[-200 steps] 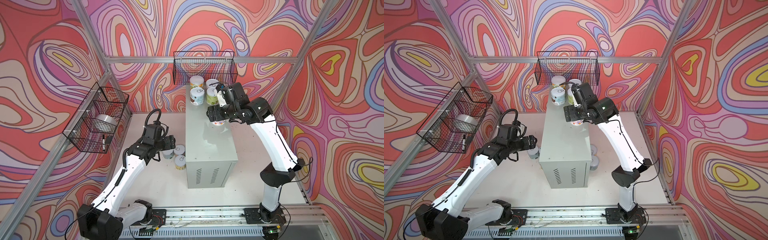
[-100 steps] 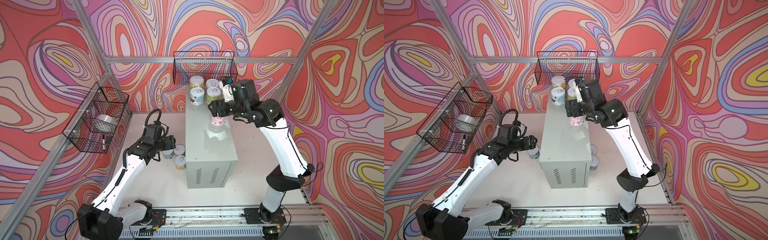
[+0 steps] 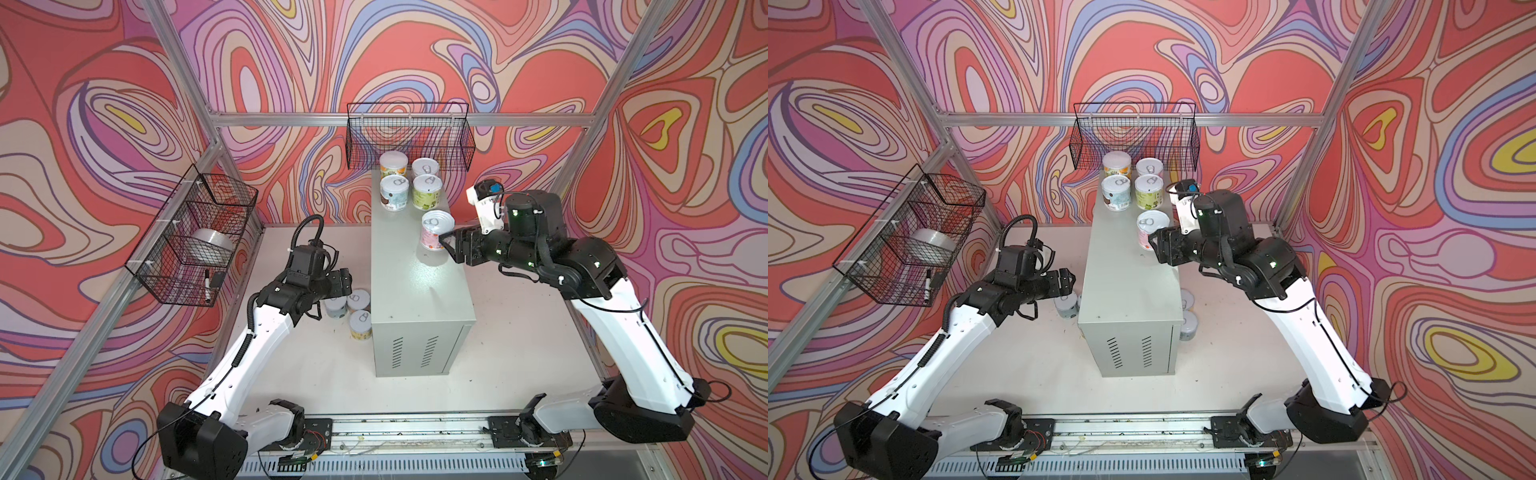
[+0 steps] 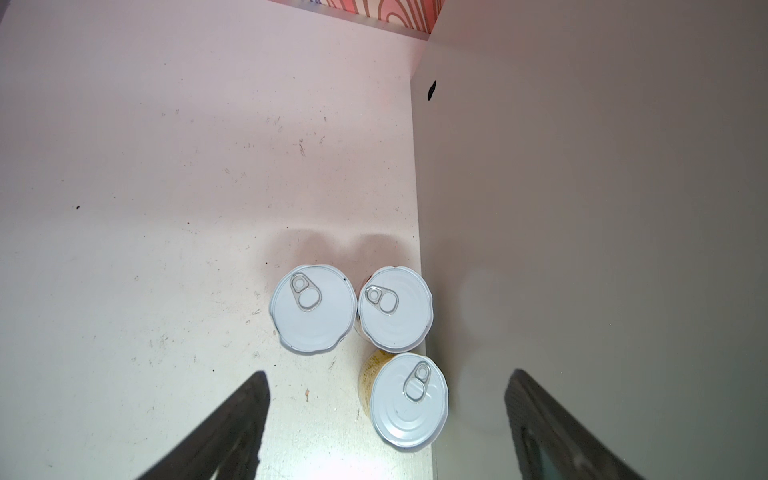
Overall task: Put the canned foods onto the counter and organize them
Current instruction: 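Lower the pink can onto the cabinet top near the green-labelled can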
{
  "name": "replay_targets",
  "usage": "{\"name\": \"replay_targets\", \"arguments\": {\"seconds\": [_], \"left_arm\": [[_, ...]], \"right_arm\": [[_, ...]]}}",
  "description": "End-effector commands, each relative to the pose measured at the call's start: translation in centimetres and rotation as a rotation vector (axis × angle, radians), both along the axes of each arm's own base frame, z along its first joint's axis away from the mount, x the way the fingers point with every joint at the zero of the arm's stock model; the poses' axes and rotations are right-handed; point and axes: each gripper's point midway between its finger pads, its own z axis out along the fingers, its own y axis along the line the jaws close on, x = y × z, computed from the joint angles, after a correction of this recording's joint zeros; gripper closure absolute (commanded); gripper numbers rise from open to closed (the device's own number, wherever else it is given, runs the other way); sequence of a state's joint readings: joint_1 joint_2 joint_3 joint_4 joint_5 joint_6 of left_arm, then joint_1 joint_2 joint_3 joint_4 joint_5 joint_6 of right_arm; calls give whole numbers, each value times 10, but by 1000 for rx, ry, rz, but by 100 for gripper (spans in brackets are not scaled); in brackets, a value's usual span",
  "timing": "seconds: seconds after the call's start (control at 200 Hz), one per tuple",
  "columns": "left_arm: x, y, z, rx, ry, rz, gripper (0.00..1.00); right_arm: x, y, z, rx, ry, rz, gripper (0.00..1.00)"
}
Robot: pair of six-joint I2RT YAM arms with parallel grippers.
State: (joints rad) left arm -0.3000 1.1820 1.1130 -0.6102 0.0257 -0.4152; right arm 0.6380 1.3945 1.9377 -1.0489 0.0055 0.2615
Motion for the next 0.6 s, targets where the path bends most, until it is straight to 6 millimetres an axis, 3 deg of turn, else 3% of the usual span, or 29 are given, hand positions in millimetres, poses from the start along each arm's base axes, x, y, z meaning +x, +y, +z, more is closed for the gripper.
{"name": "replay_targets", "arguments": {"seconds": [0.0,0.25,0.591], "left_arm": [[-6,4,7,-3,-18,10,11],[-3,1,-3,6,12,-7,11],[2,-2,-6,1,18,-13,11]], "right_arm": [[0,3,-1,27,-2,-4,28],[19,8,-31,-36,20,-34,29],[42,20,-33,-91,-69,-6,27]]}}
